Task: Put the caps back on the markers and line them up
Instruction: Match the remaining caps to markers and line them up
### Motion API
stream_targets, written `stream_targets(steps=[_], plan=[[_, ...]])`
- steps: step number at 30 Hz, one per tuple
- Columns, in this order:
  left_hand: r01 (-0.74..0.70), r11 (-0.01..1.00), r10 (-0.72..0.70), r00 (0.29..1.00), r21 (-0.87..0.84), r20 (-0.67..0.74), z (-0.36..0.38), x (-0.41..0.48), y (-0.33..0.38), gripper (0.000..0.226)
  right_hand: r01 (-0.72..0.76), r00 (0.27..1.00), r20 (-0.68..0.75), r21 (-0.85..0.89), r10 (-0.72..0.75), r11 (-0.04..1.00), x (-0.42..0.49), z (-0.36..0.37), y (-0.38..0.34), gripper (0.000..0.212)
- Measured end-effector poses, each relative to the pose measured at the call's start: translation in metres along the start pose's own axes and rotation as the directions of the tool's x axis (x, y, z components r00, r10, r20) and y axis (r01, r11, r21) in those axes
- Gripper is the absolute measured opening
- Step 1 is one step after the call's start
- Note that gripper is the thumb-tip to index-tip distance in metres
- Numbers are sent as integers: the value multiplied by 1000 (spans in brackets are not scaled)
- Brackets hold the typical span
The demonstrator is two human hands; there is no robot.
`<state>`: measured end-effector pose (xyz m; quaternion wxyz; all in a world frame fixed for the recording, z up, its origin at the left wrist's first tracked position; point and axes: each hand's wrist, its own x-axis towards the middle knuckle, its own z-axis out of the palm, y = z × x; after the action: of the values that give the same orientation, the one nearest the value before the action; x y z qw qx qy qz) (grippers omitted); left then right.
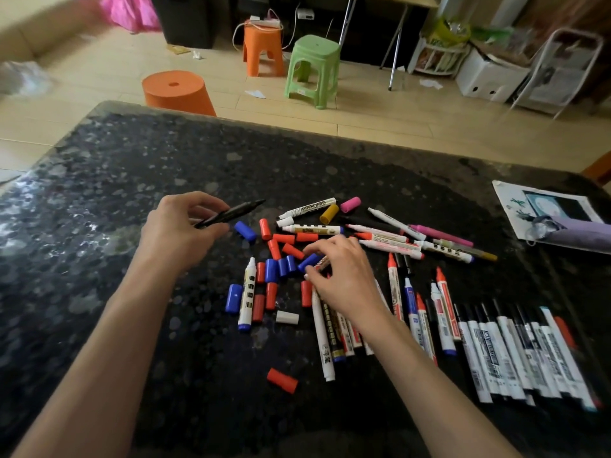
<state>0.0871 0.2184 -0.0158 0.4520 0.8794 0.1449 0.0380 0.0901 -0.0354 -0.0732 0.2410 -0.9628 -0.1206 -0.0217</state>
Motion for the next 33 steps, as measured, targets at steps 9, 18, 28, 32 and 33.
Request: stream_targets(steps=[9, 18, 28, 32, 33], plan=[[-131, 990, 136, 977, -45, 162, 35, -15, 27, 34, -410, 895, -183, 24, 407, 912, -31, -91, 102, 35], [-209, 978, 208, 951, -22, 229, 75, -31, 56, 27, -428, 898, -116, 1, 426, 904, -39, -77, 122, 28], [-176, 981, 154, 959, 76, 239, 71, -29, 50, 27, -427, 901, -85, 8, 426, 904, -24, -71, 127, 32], [-183, 979, 153, 955, 96, 255, 75, -30, 49, 28, -406, 914, -25, -33, 406, 913, -25, -73, 127, 33], [-188, 977, 157, 952, 98, 264, 76, -31, 49, 28, -406, 914, -23, -47, 405, 913, -25, -73, 128, 31]])
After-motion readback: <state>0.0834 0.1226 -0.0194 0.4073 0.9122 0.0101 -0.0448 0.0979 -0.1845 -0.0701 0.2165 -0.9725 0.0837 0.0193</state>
